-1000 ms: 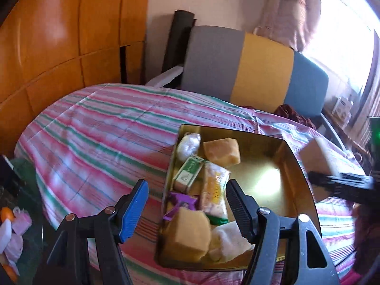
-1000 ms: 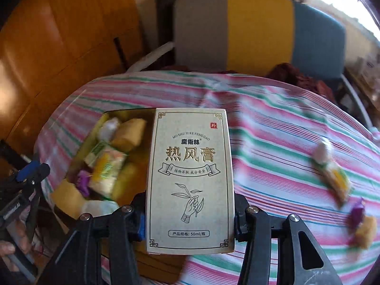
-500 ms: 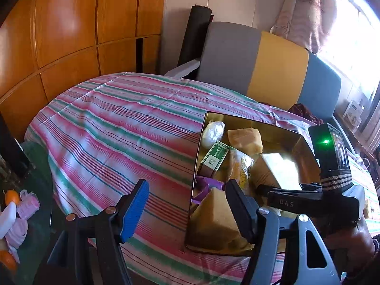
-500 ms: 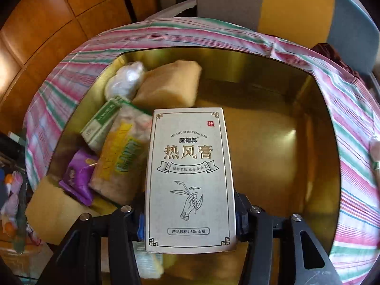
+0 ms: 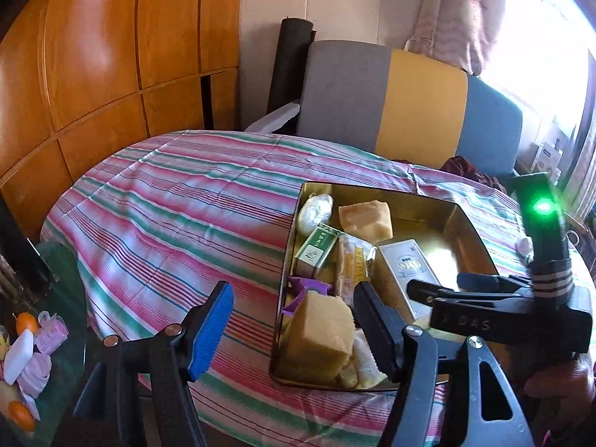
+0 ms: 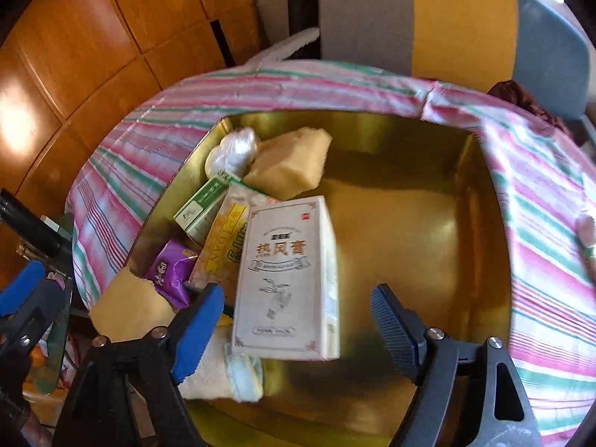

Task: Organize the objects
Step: 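Lower the white medicine box into the tray and open the right gripper, then move both tools back from the tray to the remaining snacks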

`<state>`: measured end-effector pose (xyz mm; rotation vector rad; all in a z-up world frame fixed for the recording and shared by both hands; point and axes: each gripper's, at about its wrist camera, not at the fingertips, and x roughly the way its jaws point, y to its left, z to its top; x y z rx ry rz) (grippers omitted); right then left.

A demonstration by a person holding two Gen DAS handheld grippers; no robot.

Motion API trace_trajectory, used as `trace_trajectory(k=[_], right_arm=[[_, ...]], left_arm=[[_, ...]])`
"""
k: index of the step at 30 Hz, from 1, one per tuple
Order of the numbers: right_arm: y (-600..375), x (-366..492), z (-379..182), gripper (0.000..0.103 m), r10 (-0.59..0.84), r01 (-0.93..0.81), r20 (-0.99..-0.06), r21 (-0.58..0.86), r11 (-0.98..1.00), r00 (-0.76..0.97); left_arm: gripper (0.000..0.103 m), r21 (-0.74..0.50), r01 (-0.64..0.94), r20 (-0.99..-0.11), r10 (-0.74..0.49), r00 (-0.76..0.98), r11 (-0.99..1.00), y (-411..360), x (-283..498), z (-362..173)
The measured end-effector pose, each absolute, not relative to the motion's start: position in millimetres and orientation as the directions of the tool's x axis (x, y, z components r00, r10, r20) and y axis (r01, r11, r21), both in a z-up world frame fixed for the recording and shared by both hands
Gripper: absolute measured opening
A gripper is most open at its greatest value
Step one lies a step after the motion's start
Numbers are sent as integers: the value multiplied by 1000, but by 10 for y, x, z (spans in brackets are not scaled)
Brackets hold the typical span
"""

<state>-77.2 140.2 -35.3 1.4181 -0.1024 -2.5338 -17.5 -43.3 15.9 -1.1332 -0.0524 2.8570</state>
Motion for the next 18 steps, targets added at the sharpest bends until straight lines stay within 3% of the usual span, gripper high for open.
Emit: trace_trajectory(k=[18], right_arm=[[2076,-241,0,88,-112,82,-755,77,-994,-646]], left_arm=[[68,-11,-154,-685,120,-719,-988,13,-72,233]])
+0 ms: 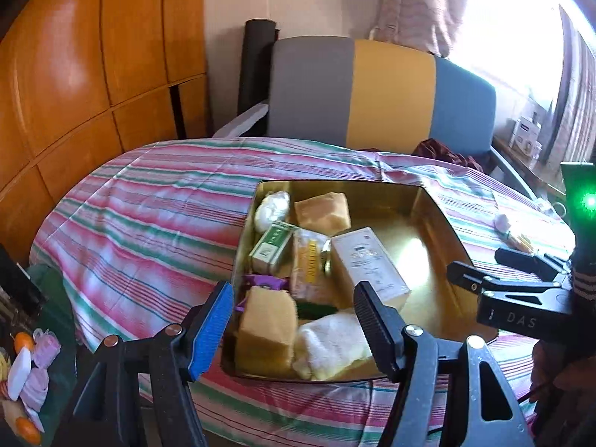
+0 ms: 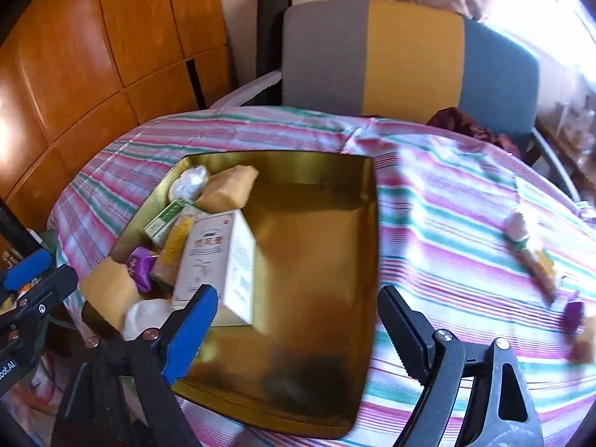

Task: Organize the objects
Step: 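Move both tools back from the tray to the remaining snacks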

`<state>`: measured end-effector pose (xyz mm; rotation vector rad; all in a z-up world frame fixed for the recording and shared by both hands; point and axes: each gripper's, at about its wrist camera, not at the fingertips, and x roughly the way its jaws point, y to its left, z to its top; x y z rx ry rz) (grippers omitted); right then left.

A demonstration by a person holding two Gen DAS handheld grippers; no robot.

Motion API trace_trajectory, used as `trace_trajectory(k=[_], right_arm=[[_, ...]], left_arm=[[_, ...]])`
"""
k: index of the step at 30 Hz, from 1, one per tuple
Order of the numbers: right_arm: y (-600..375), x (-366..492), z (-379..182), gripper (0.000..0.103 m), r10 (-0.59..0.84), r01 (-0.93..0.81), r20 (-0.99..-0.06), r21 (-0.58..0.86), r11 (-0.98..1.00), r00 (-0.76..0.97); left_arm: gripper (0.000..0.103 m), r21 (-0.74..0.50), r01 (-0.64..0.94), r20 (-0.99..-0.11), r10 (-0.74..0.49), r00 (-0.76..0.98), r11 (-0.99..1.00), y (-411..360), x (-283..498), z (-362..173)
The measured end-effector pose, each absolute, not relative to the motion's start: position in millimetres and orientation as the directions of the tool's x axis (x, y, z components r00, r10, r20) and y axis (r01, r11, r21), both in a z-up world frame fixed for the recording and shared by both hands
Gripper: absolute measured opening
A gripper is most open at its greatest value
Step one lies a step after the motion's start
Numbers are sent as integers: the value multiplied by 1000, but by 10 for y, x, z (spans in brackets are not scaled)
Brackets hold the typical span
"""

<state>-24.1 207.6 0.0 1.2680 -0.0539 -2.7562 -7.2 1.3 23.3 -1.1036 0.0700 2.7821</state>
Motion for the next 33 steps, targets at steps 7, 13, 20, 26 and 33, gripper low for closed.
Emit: trace_trajectory(k=[7,13,20,26,33], right_arm=[[2490,-139,83,91,-38,28,-748,27,-999,-663],[3223,-69,76,91,58,-108,-767,15,-994,-640],[4255,61,123,91,184,-312,-771,19,-950,-609],[5274,299,69,93,337,-586,-743,92,-805,-579],[5891,681,-41,93,331,-756,-752,323,-570,-570]], left_arm=[[68,-5,-232,-683,173,-710,-973,294,-82,265],[68,3,-310,-682,225,-696,-951,617,-105,291],[68,7,-408,-689,292,-664,-913,1064,-95,320],[68,-13,-492,-702,358,-616,-871,1518,-105,336],[68,-108,-564,-756,436,-489,-819,2096,-268,257]])
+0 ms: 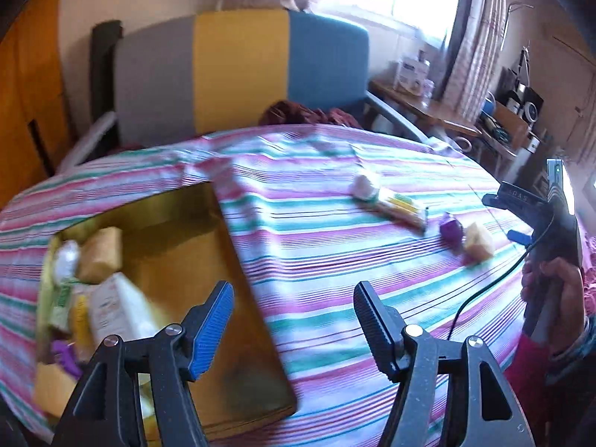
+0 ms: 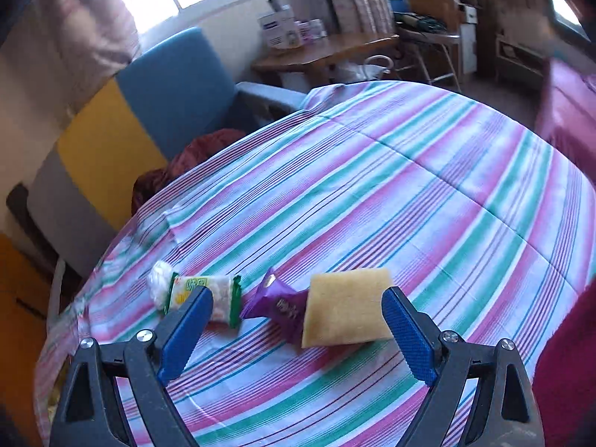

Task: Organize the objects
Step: 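Move both tools back from the tray to the remaining snacks, then grasp the plastic-wrapped white roll with the left gripper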

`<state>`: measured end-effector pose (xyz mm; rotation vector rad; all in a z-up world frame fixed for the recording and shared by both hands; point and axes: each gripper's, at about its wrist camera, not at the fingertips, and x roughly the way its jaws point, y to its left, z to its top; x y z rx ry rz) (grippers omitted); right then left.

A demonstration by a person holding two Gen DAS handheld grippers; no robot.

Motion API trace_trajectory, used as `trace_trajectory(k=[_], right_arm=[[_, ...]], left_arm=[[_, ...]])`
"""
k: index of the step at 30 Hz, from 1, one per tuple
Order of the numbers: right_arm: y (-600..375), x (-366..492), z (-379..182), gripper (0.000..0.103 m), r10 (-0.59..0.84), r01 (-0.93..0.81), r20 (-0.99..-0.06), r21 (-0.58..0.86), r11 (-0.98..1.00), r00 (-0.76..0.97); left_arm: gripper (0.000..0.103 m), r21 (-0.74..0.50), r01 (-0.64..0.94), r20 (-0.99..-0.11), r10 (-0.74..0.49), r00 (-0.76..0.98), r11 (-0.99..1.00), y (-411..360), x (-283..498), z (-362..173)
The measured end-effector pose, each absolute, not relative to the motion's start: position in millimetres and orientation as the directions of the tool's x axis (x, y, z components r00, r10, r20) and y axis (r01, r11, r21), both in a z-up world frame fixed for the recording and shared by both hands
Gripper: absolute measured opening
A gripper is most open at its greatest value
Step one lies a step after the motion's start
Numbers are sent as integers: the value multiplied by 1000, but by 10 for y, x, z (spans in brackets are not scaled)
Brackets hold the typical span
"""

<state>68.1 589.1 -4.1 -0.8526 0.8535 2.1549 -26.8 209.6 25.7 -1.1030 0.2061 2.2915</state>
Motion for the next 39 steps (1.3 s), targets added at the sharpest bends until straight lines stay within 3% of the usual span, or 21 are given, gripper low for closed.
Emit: trace_trajectory(k=[16,24,32,33,34,35,39], right_arm=[[5985,766,-144,94,226,-727,-745,456,-513,-627],[6019,737,-201,94,167,-701,-734,515,-494,-658],[6056,728,-268,96,130,-691,-731,550,-469,-670],[6055,725,-268,96,129,-690,-731,551,-470,-671],[6054,723,-267,96,130,-689,-730,550,-472,-671],[6057,728,-265,96,133,-690,-729,550,-471,-672],[6135,814,-263,96,163,-702,-718,564,-434,-677]], left_arm=[[67,-234,-590,-837,469,-283,-773,3519,-1256,-216],[66,-281,-578,-830,496,-254,-766,4058,-1728,-407],[66,-255,-588,-844,473,-252,-767,4525,-2013,-665],[61,-245,-585,-855,456,-245,-773,4555,-2045,-727],[38,-230,-581,-875,428,-228,-781,4582,-2076,-829],[34,-206,-577,-884,404,-238,-790,4573,-2075,-873],[33,-230,-576,-866,434,-246,-784,4349,-1949,-852]])
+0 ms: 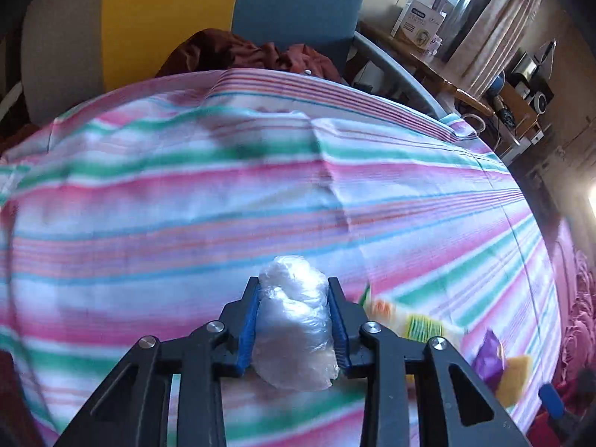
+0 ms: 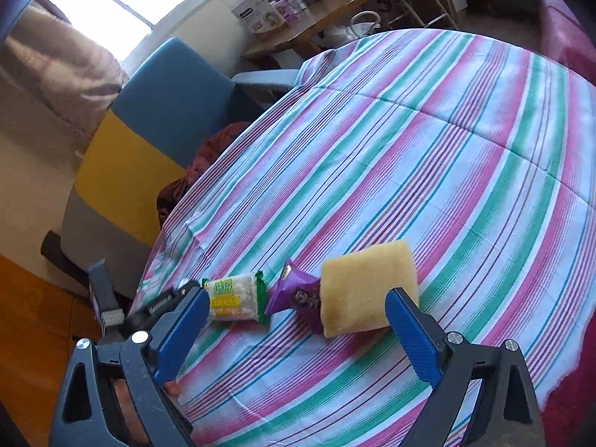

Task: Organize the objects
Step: 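Grasp the plastic-wrapped white roll with the left gripper, then lift the wrapped white roll with the left gripper while the right gripper grasps a yellow sponge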

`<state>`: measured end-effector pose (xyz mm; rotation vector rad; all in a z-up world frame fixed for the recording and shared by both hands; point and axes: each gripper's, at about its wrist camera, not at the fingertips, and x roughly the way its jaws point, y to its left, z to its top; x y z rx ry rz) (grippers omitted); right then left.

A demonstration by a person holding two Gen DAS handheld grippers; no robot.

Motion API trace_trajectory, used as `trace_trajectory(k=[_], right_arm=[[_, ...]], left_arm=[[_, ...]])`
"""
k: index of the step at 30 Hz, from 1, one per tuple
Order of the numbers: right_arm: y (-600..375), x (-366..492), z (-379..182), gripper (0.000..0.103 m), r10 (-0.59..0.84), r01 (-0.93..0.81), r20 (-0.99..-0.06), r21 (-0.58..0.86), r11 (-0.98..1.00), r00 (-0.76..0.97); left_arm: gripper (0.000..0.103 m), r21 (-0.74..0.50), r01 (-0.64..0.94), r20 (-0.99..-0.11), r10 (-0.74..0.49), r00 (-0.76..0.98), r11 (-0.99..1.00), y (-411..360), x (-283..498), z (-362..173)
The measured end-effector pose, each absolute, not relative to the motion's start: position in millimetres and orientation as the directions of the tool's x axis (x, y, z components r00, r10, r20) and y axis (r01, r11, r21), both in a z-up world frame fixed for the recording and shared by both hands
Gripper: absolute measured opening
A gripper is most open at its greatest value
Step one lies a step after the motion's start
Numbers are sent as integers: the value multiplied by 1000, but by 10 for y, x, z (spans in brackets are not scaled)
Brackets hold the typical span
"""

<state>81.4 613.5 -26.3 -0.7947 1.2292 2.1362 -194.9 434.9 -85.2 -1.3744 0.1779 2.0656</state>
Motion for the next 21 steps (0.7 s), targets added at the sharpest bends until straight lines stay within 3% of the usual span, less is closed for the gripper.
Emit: trace_trajectory(k=[9,21], right_arm=[[6315,1024,-332,96,212,-746,-723,587,-313,-657],[6357,826,-564,97,195,-838,-839,428,-339,-508]], left_arm=[[33,-70,-627,-892,331,-309,-776,3932,-1364,-825],[33,-63,-702,-880,372,-296,-709,3458,-407,-772]])
